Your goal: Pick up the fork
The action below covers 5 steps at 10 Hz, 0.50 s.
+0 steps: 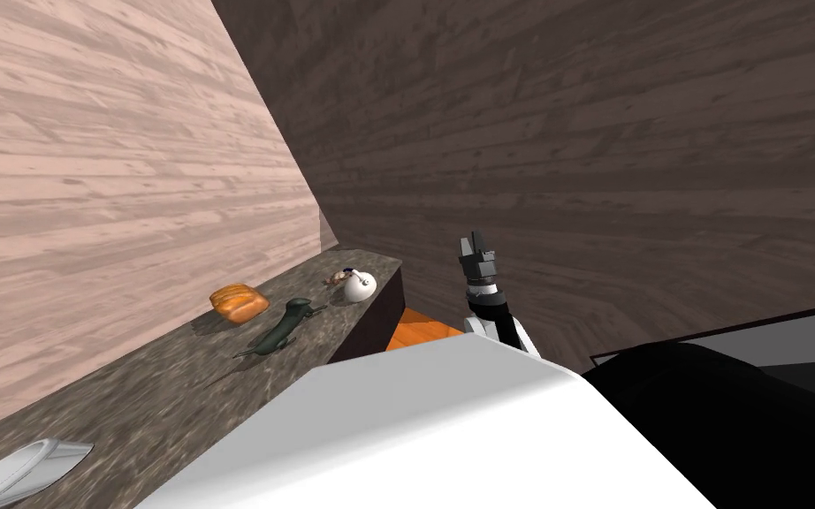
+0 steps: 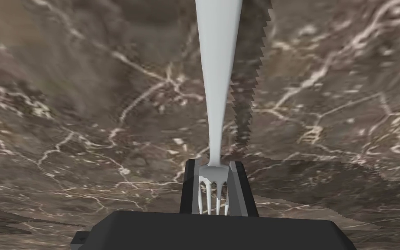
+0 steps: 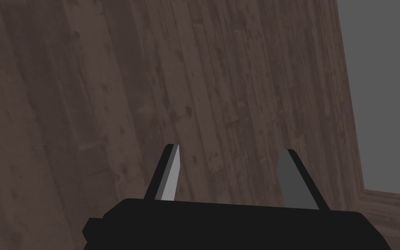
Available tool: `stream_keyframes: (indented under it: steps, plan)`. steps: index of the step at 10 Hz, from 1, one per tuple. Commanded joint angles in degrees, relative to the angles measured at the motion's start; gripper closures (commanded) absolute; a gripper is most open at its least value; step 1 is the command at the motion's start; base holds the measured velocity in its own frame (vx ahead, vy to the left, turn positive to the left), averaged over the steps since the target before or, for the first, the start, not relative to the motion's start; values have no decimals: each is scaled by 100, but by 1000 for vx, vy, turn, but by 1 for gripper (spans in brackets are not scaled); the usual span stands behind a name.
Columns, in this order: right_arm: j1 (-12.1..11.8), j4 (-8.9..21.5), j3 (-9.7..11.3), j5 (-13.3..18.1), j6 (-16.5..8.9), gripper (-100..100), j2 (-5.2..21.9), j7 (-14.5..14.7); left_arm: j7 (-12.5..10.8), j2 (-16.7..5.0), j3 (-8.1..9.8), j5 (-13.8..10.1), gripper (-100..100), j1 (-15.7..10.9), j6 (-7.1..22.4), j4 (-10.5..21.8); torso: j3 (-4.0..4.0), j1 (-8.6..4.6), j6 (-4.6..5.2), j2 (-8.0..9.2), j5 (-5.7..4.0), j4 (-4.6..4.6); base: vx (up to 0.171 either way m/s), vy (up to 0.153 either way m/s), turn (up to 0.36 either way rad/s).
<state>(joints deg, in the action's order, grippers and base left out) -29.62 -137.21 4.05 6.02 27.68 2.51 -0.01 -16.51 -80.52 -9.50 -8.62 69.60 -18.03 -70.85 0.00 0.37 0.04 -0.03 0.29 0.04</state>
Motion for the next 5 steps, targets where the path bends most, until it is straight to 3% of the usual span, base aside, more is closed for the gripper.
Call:
stream_keyframes:
  steps: [1,3,4,5]
  plan:
    - [0,0,0,0,0,0,0,0,-69,-202,111,-83,100,168,-61,-60,0,0,0,0,0,0,-21,-27,56]
    - [0,0,0,0,0,0,0,0,-142,-401,202,-160,100,312,-108,-120,5,-18,-2,9,-5,2,-27,-42,57]
    - [0,0,0,0,0,0,0,0,-99,-333,199,-139,100,295,-63,-137,5,-20,-1,9,-6,2,-10,-18,7]
    - [0,0,0,0,0,0,0,0,-109,-344,207,-145,0,304,-67,-143,3,-11,-1,6,-2,1,0,0,0]
